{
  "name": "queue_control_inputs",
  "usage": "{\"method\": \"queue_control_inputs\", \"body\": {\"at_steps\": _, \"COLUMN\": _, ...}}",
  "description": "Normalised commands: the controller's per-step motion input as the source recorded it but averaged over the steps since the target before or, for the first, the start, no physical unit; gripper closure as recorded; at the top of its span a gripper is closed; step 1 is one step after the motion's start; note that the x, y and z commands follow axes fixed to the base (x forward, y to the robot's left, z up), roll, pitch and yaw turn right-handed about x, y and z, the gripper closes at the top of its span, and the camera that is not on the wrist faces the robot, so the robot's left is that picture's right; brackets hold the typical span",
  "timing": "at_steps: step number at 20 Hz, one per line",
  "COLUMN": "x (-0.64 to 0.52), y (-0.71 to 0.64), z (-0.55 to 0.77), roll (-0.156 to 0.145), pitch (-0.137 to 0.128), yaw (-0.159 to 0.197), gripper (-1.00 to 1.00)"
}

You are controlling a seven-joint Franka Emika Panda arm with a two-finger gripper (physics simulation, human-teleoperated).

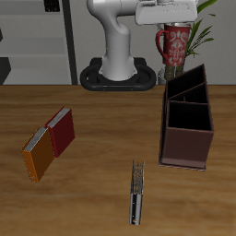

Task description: Place the red mug into the left desk caddy's left compartment

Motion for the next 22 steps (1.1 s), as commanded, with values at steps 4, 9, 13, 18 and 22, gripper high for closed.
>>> {"method": "queue_control_inputs", "body": {"at_steps": 4, "x": -0.11, "y": 0.19, "z": -0.16, "roll": 0.023, "pitch": 0.044, "yaw": 0.002, "gripper": 1.00}}
{"method": "queue_control_inputs", "body": {"at_steps": 9, "x": -0.13, "y": 0.22, "z": -0.18, "roll": 0.045, "pitch": 0.035, "yaw": 0.039, "gripper": 1.00}}
{"method": "queue_control_inputs", "body": {"at_steps": 13, "x": -0.17, "y": 0.21, "z": -0.16, "roll": 0.039, "pitch": 0.030, "yaw": 0.013, "gripper": 1.00}}
{"method": "queue_control_inputs", "body": {"at_steps": 18, "x": -0.19, "y": 0.22, "z": -0.10, "roll": 0.042, "pitch": 0.010, "yaw": 0.023, "gripper": 1.00}}
{"method": "queue_control_inputs", "body": {"at_steps": 22, "x": -0.07, "y": 0.09, "z": -0.09, "roll": 0.020, "pitch": 0.015, "yaw": 0.007, "gripper": 1.00}}
